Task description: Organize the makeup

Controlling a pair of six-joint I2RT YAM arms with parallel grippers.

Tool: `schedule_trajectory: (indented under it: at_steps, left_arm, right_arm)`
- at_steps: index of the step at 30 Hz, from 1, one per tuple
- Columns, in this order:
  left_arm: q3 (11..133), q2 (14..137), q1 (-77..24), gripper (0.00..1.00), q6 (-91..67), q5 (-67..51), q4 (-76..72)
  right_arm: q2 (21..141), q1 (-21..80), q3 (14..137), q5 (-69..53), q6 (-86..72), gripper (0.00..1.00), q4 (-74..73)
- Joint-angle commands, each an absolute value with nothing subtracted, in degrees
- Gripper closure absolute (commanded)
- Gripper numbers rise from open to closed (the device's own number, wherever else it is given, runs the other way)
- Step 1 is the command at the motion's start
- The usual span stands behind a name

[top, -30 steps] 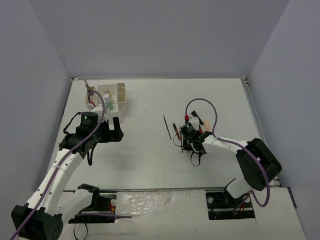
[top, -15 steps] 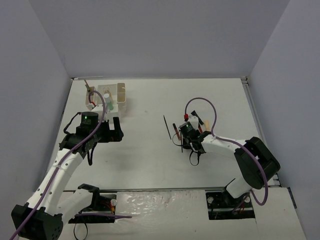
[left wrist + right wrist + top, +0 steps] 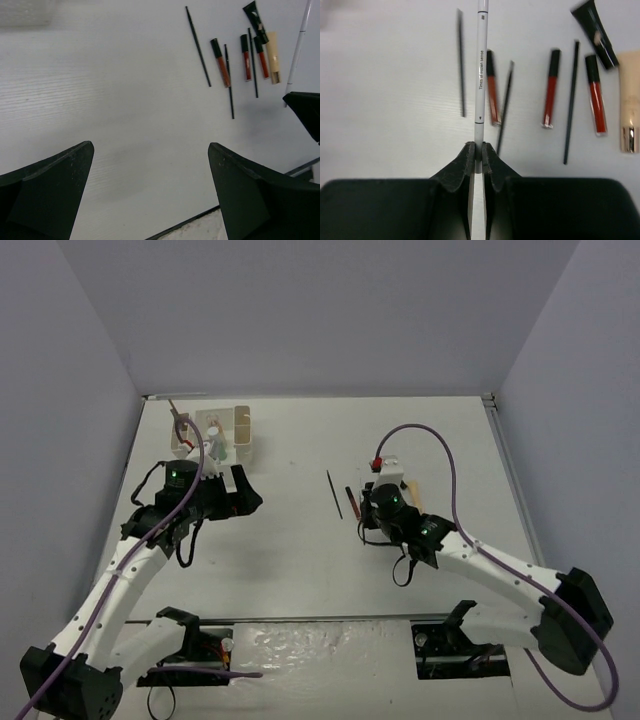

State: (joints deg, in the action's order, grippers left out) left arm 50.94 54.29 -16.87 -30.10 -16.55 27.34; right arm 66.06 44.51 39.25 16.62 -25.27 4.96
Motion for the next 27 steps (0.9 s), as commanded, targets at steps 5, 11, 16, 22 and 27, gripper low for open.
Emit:
schedule_trajectory:
  at_steps: [5,11,16,22,27]
  left_arm:
    - [61.31,57.10,-27.30,0.04,-41.62,-14.45,13.07]
    - [65.53,60.69,-34.30,0.15,-42.53,-8.83,8.76]
    - [68.02,63.93,-37.58,0.20,-42.13,-5.93,7.68]
    - [70.25,67.15,-39.77,0.28,-40.59,-2.43,7.26]
    - [72.42,69.78,-42.10,0.39,-39.70,-1.02,5.63]
  right_arm:
    - [56.28,50.65,36.70,9.97,-14.78,1.00,27.27]
    - [58.44,52.37,37.53,3.98,-12.31,1.00,33.54]
    - [59.05,52.73,37.69,2.11,-12.38,1.00,36.73]
    - [59.57,53.22,37.79,0.76,-12.53,1.00,37.58]
    - [60.56,53.50,37.73,0.62,-12.66,1.00,38.26]
